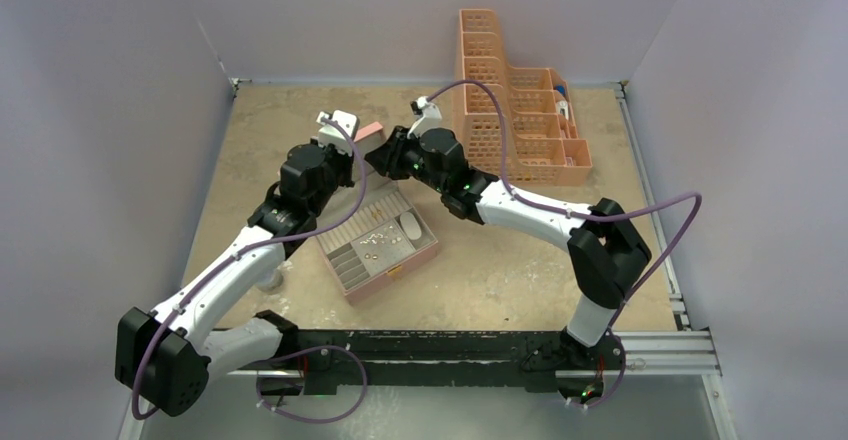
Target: Organize the mixed jewelry
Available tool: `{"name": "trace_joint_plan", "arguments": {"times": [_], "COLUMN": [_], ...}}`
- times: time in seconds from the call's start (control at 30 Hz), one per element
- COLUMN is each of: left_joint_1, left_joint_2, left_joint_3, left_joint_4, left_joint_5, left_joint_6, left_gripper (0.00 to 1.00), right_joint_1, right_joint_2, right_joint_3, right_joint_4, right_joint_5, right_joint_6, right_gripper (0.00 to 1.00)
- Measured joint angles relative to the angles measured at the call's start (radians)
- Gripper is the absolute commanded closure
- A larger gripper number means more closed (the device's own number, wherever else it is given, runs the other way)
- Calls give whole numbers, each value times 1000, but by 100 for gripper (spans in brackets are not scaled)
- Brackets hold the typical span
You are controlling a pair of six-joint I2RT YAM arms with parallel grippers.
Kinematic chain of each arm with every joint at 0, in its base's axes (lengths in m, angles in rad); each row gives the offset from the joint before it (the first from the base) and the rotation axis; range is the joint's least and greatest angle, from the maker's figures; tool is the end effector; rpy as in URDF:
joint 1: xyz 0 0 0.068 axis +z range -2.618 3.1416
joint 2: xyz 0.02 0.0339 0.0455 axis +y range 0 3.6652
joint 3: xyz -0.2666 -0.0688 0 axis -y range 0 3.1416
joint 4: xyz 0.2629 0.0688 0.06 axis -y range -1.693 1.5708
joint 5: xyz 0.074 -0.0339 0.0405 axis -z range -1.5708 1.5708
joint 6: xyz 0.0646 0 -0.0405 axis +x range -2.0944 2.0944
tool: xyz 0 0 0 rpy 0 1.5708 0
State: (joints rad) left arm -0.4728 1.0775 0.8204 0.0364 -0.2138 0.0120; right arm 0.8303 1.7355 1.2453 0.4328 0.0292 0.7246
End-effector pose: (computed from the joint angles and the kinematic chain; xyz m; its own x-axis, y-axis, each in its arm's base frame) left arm 0.2707 -0.1231 0.3095 -0.1918 0.1113 -0.9751 0.2630 0.9630 0.0582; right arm 0.3132 0.3399 0.2977 -0.5050 0.4295 -0.7486 -0.5121 0.5491 0.6605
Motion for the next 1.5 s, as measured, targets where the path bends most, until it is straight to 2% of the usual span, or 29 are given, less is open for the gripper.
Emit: {"name": "trace_joint_plan", "arguments": {"times": [0.1, 0.23, 0.7, 1.5], "left_joint_1": [0, 0, 0, 0], "left_joint_2": [1, 1, 1, 1], "left_joint_3": [0, 0, 0, 0], "left_joint_4": [1, 1, 0, 0], "left_joint_5": [0, 0, 0, 0], "left_joint_6": [4, 10, 19, 19], "left_gripper": [100, 100, 100, 100], "right_joint_1": [0, 0, 0, 0], "right_joint_2": [0, 0, 100, 135], "right_joint_3": [0, 0, 24, 47], "right_joint_4": [0, 16, 89, 180], "right_joint_5": [0, -32, -153, -105], "right_joint_6": [-7, -11, -27, 0], "right_gripper": [95, 100, 100, 100]}}
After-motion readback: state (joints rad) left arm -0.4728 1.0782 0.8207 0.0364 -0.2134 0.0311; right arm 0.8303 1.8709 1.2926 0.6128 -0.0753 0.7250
